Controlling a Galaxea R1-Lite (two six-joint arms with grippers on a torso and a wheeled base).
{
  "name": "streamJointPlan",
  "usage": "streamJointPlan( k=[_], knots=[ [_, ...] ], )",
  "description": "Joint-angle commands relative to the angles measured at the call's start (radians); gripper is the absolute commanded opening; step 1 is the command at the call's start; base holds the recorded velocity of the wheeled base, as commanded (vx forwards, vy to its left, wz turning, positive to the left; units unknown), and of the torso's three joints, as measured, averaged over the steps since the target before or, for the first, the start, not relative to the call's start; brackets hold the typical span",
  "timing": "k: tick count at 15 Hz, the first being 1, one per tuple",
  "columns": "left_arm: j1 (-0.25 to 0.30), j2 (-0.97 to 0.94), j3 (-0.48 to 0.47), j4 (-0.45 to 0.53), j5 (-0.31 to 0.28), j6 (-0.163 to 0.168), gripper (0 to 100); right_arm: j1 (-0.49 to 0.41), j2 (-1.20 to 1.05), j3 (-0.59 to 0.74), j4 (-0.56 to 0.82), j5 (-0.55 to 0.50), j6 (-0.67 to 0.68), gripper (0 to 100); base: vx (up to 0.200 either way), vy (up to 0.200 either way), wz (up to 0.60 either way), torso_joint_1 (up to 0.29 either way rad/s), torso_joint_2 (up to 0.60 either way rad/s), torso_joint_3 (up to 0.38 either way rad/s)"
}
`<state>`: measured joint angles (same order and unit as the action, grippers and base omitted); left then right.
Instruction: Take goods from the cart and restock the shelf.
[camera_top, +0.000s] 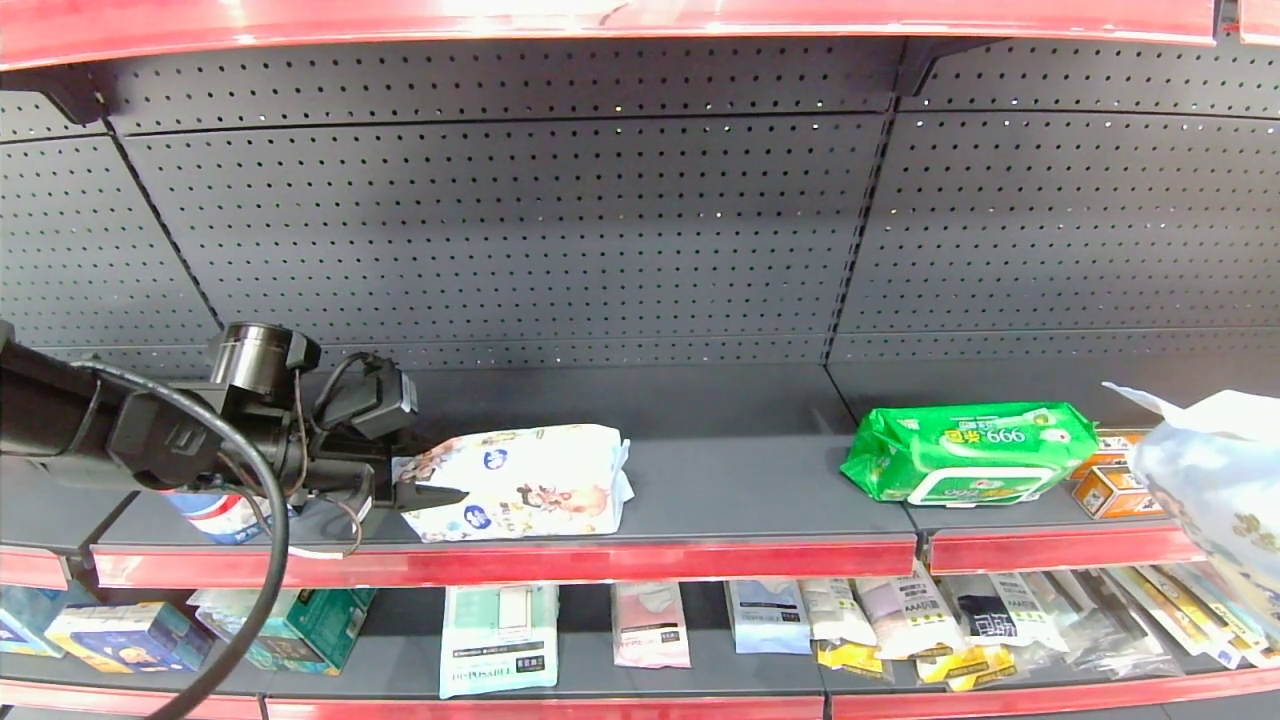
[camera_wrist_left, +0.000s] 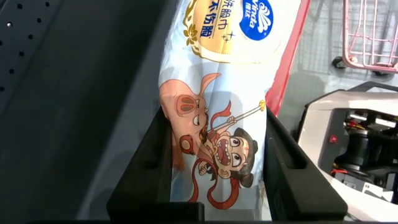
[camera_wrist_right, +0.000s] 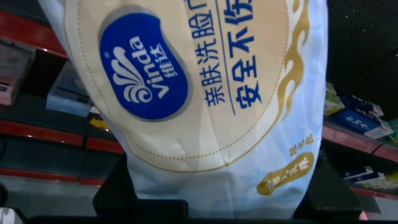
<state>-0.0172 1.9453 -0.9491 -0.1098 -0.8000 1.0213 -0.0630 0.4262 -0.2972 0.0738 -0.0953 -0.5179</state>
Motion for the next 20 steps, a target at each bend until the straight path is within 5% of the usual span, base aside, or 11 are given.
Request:
streamJointPlan(
  k=[1, 20],
  knots=[
    [0.000, -0.005, 0.003, -0.001, 0.001, 0.000, 0, -0.001, 0.003, 0.000, 0.000, 0.000, -0.001, 0, 0.000, 0.000, 0.00, 0.000, 0.00, 0.000],
    [0.005, 0.001, -0.010, -0.008, 0.010, 0.016, 0, -0.001, -0.004, 0.001, 0.000, -0.001, -0.007, 0, 0.000, 0.000, 0.00, 0.000, 0.00, 0.000]
  ],
)
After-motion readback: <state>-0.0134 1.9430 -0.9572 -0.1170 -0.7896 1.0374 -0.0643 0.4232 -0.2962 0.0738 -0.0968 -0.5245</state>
